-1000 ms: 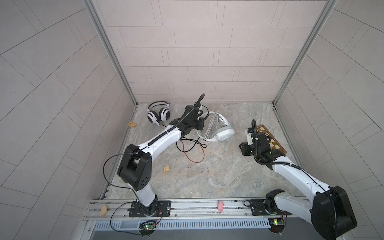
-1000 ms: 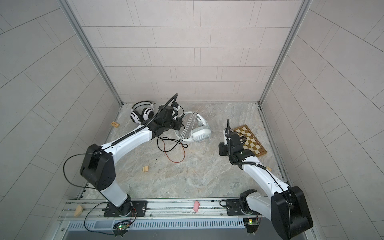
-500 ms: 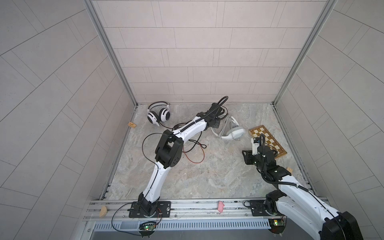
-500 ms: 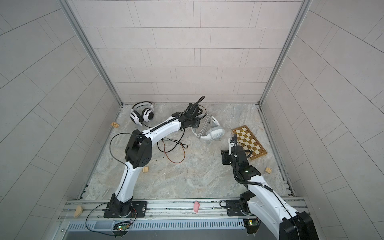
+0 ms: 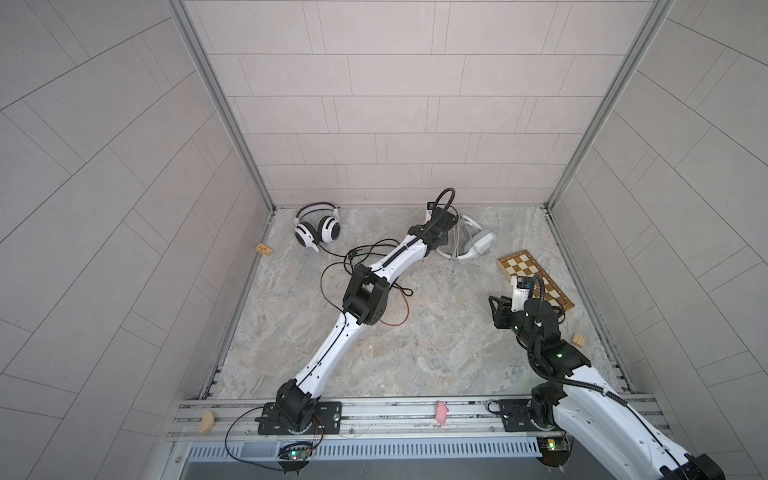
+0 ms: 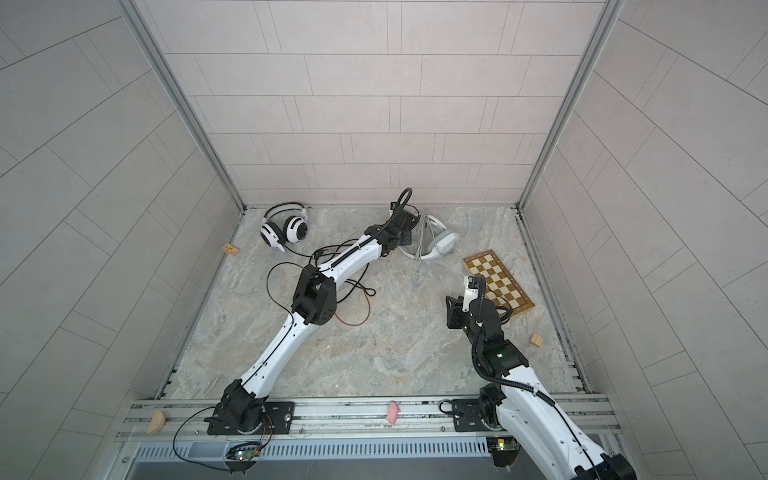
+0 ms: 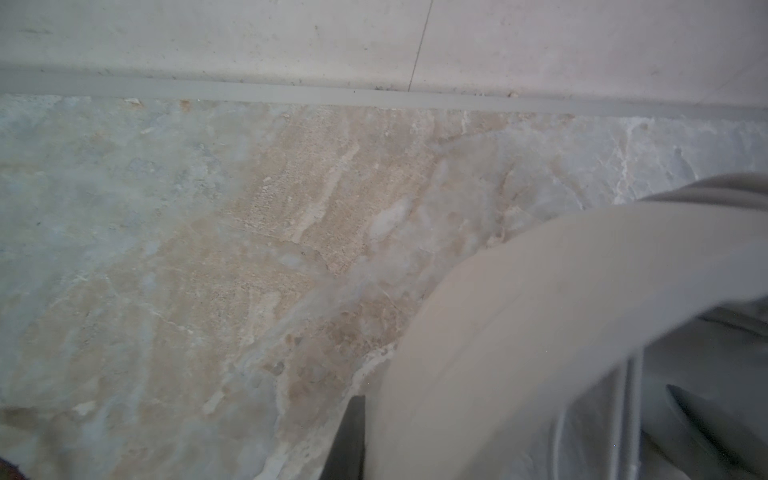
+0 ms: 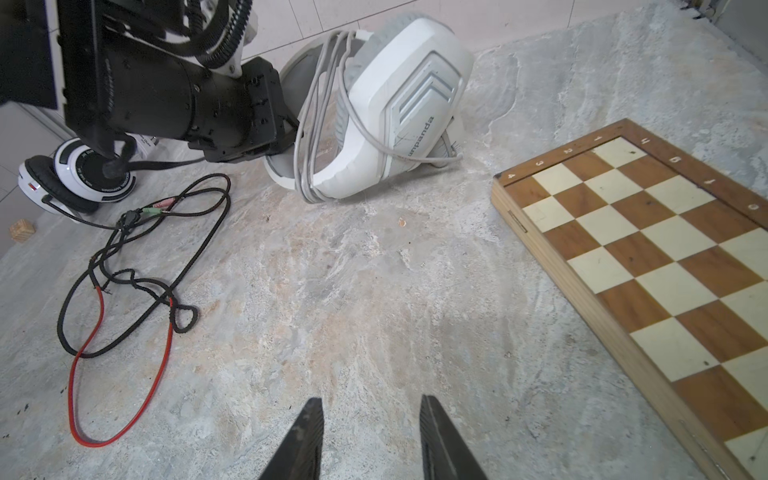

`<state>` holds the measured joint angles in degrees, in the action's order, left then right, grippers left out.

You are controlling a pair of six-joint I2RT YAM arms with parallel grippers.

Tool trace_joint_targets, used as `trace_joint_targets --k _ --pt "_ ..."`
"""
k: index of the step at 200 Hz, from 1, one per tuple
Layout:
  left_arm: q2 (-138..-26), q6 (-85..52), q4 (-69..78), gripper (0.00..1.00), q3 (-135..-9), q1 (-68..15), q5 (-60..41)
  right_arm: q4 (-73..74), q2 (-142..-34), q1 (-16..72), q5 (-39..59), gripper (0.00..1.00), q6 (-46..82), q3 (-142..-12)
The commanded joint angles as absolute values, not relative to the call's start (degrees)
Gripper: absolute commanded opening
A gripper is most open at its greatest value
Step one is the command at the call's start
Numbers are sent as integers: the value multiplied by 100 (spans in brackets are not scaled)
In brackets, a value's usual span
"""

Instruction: Wrap the headphones

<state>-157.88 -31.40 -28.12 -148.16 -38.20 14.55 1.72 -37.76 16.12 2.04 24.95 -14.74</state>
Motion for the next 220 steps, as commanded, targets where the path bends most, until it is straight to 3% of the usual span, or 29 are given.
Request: trace_joint_targets --k 1,52,99,161,220 --pt "-15904 -3914 -2099 4 -14914 -3813 1540 253 -3793 1635 86 39 2594 -1446" --pt "-15866 -3828 -2349 33 -14741 -3814 1398 272 -3905 1635 80 39 2602 -1472" --pt "-15114 -3403 -2494 55 -13734 -3809 1340 220 -3902 1635 0 39 2593 -1471" --pt "-13778 -2665 -2594 73 -12295 -3802 1491 196 -3904 1635 9 39 2593 -1480" --pt "-12941 -1969 -3753 75 -12232 -3621 1607 123 -3867 1635 -10 39 2575 -1459"
